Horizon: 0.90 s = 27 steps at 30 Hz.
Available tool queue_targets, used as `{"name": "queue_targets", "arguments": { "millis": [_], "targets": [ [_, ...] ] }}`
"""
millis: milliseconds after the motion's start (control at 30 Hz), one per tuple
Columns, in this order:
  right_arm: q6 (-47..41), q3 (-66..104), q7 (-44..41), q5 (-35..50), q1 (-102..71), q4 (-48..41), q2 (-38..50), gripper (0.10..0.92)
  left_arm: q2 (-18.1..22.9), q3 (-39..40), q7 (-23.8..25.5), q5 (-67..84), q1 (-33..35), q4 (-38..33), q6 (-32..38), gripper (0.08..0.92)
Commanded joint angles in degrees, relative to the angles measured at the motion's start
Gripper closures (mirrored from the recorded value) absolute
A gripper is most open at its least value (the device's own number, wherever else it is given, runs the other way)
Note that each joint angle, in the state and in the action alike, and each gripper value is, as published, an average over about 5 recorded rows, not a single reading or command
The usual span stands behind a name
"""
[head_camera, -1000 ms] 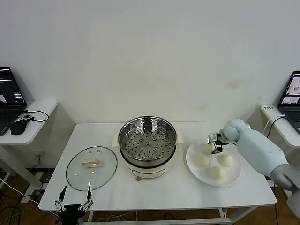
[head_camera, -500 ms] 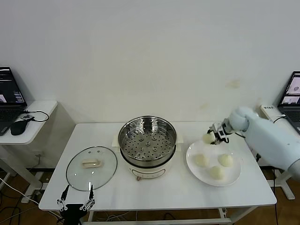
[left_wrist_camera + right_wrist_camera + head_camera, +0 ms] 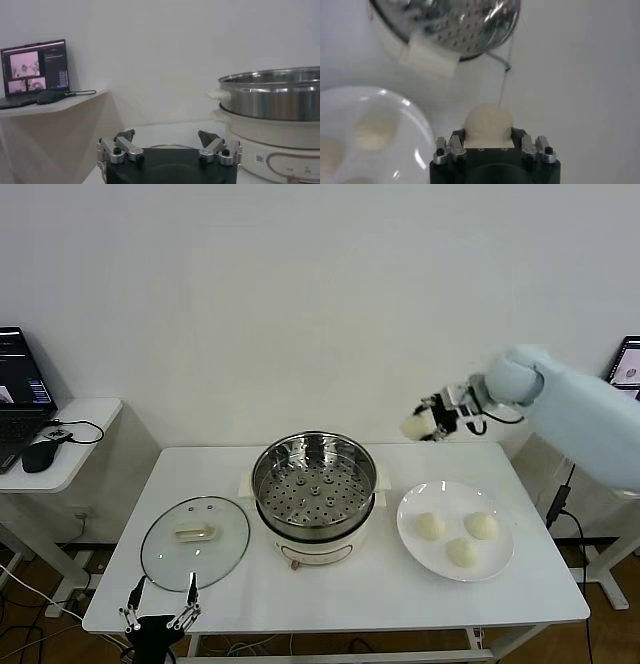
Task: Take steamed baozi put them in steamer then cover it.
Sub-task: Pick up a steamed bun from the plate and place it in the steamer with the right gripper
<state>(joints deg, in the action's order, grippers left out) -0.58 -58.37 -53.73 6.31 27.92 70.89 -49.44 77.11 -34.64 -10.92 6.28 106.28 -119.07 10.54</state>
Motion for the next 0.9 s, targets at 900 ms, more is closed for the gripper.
{"name": "queue_targets", "arguments": {
  "millis": [900],
  "targets": [
    [25.84, -14.44, 7.82, -20.25, -3.06, -17.57, -28.53, 0.439, 0.61, -1.05, 0.18, 1.07, -1.3, 0.55, 0.18, 0.177]
  ]
}}
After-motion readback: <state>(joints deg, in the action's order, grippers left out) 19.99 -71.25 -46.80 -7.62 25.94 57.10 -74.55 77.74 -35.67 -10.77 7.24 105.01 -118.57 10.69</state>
